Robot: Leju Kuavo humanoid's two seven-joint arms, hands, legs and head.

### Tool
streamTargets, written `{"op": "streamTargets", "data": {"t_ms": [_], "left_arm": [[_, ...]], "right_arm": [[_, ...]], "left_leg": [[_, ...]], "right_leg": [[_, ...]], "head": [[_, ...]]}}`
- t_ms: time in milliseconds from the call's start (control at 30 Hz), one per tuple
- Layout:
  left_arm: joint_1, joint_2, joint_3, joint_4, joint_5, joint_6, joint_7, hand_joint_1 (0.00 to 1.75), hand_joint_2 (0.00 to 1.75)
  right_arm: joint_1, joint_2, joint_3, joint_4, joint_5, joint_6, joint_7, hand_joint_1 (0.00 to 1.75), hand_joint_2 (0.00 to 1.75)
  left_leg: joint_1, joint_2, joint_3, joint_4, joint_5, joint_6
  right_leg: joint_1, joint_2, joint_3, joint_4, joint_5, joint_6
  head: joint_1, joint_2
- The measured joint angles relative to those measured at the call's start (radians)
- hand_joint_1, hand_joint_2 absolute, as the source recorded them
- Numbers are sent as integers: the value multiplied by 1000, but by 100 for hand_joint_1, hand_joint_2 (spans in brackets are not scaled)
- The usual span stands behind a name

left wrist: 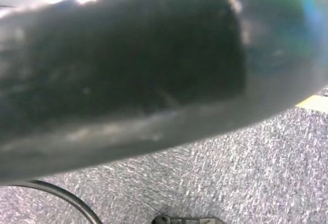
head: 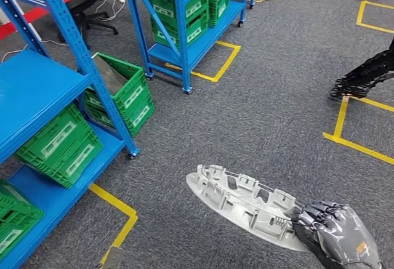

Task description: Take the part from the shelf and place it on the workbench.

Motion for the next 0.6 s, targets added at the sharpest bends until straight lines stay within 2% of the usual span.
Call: {"op": "streamTargets", "data": {"t_ms": [67,100,167,200,233,267,333,367,400,433,533,600], "left_arm": [[0,0,0,0,-1,0,0,0,0],[0,0,0,0,-1,0,0,0,0],[1,0,0,0,-2,0,0,0,0],[1,-1,0,0,-2,-1,0,0,0],[2,-1,0,0,-3,-2,1,0,0],[2,-2,0,0,-4,-3,1,0,0],[2,-2,0,0,-5,-3,1,0,0],[2,-1,0,0,-6,-3,1,0,0],[1,-1,0,0,-7,-3,1,0,0],[0,0,0,0,-7,-3,1,0,0],[-1,-1,0,0,-10,-3,1,0,0],[-1,-1,0,0,-10,-3,1,0,0]], "right_arm": [[7,0,-3,-2,4,0,2,175,175],[10,0,-6,-4,6,0,3,175,175],[16,0,-10,-7,9,0,4,175,175],[19,0,-13,-8,10,0,5,175,175],[23,0,-15,-8,11,-1,6,175,175],[26,0,-17,-9,12,-1,8,175,175],[32,0,-21,-12,15,-1,10,175,175],[34,0,-22,-13,16,-1,11,175,175],[35,0,-23,-14,16,-1,11,175,175],[36,0,-24,-15,17,-1,12,175,175],[40,0,-25,-17,17,-2,12,175,175],[42,0,-25,-19,17,-2,12,175,175]], "left_leg": [[3,-1,-11,29,-25,-9],[4,-2,-29,75,-54,-13],[5,-4,-88,211,-123,-18],[6,-4,-115,272,-144,-18],[6,-4,-126,297,-145,-17],[6,-4,-120,282,-125,-14],[5,-9,-62,156,-50,-4],[4,-15,-31,87,-22,1],[3,-19,-9,38,-6,5],[1,-22,0,13,-3,8],[2,-18,3,-3,0,15],[5,-13,6,-14,7,24]], "right_leg": [[-1,2,0,-2,3,-13],[-2,2,1,-4,4,-18],[0,3,0,-3,4,-24],[1,5,0,-3,4,-25],[2,7,0,-3,4,-26],[3,10,1,-2,4,-26],[4,16,4,-2,3,-25],[6,19,4,-1,3,-23],[7,22,2,0,3,-20],[7,25,-1,1,4,-15],[4,28,-9,2,3,2],[3,21,-36,55,-31,10]], "head": [[-1,0],[-2,0],[-3,0],[-3,0],[-3,0],[-3,0],[-3,0],[-3,0],[-3,0],[-2,0],[-2,0],[1,0]]}}
